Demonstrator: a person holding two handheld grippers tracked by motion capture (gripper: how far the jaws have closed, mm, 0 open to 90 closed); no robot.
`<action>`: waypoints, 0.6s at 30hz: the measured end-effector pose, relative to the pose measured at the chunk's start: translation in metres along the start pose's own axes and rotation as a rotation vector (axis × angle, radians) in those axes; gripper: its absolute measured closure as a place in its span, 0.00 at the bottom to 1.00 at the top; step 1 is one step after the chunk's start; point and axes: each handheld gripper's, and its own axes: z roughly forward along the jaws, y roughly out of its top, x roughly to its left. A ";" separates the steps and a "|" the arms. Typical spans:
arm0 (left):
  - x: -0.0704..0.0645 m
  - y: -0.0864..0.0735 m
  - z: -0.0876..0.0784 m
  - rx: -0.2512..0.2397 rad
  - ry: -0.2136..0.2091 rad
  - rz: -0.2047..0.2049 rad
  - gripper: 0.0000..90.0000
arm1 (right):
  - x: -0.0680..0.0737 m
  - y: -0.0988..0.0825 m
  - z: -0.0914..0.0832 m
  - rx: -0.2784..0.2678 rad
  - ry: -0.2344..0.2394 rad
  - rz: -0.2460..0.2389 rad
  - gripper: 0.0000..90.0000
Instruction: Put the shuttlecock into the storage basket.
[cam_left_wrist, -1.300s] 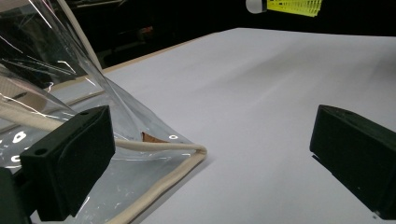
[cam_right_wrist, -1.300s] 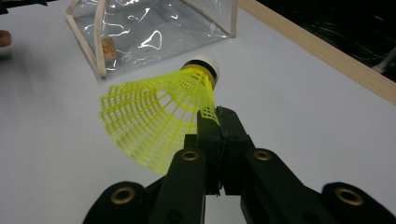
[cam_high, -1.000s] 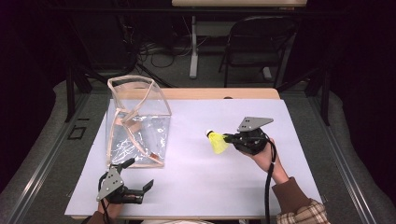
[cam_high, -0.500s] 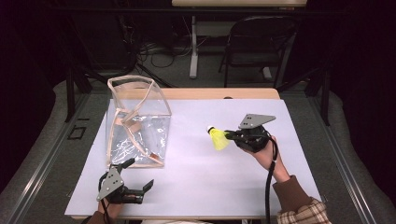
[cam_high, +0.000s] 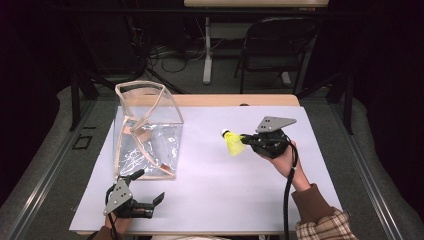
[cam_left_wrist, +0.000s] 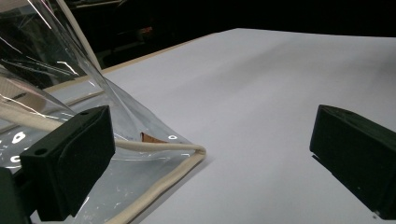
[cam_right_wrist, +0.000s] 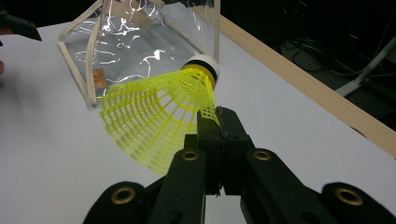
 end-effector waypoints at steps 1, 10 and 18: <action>0.000 0.000 0.000 0.000 0.000 0.000 0.00 | -0.001 0.001 0.000 0.002 -0.002 0.001 0.99; -0.001 0.000 0.001 0.007 0.001 0.011 0.00 | -0.004 0.013 0.001 -0.009 -0.006 -0.005 0.99; 0.000 0.000 0.000 0.000 0.002 0.001 0.00 | -0.005 0.027 0.000 -0.011 -0.014 -0.017 0.99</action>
